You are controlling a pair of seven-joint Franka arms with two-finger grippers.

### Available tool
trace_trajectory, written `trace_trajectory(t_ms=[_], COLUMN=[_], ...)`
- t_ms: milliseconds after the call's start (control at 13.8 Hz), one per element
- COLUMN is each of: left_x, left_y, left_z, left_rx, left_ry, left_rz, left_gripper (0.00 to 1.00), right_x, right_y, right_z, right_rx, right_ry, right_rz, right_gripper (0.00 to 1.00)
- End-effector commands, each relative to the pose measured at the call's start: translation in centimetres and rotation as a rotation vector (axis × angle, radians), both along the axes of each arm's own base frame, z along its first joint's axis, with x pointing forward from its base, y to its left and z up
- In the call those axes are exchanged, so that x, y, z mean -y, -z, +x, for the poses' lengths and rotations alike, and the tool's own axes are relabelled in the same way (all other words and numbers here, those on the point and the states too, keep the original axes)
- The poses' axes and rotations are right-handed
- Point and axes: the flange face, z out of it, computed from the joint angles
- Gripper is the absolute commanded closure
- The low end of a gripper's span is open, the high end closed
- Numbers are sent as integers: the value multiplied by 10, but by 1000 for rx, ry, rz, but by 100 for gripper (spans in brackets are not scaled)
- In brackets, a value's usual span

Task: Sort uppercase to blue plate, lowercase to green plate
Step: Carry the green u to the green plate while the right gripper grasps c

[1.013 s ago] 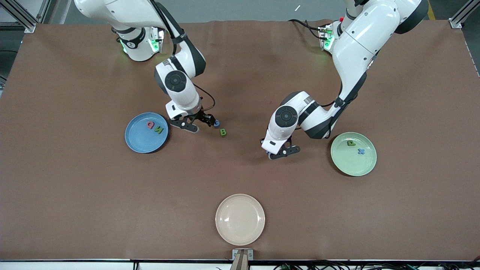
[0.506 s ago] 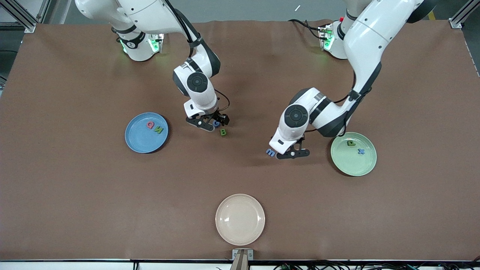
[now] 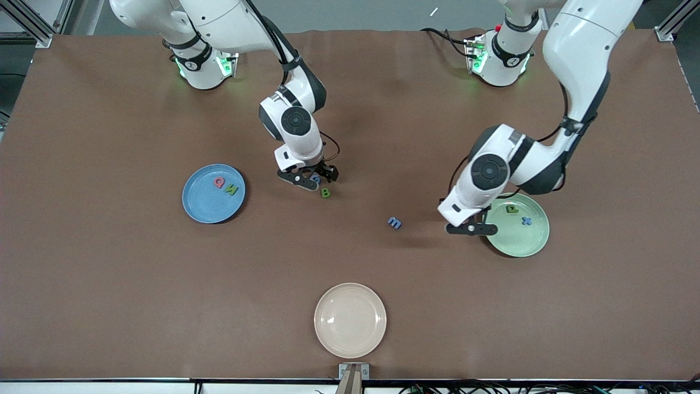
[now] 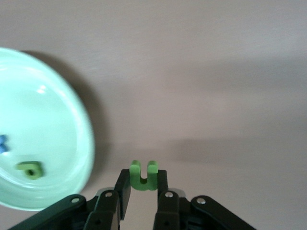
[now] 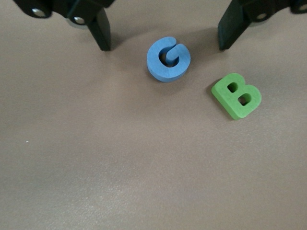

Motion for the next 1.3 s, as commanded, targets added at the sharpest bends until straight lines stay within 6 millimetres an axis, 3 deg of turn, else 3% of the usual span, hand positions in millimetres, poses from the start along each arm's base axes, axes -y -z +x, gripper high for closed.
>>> trace_trajectory(t_ms=[0, 72, 289, 579, 796, 940, 1085, 1230], left_x=[-46, -65, -93, -104, -105, -117, -117, -117], left_y=[-1, 2, 11, 24, 37, 44, 48, 52], left_z=[-5, -2, 2, 1, 1, 3, 2, 2], left_rx=[-13, -14, 5, 38, 38, 48, 42, 37], left_ry=[26, 25, 34, 22, 42, 46, 48, 50], left_rz=[4, -3, -35, -69, -71, -63, -66, -69], left_gripper=[93, 93, 93, 92, 92, 91, 91, 88], right_x=[6, 8, 8, 9, 10, 11, 19, 29], right_y=[1, 1, 1, 1, 1, 1, -1, -8], right_z=[5, 5, 6, 6, 7, 7, 14, 22], right_rx=[3, 3, 3, -1, -2, -2, -8, -24], right_ry=[12, 11, 13, 12, 14, 15, 32, 43], right_rz=[-16, -17, -17, -20, -22, -22, -26, -35], right_gripper=[5, 6, 16, 33, 54, 76, 96, 99])
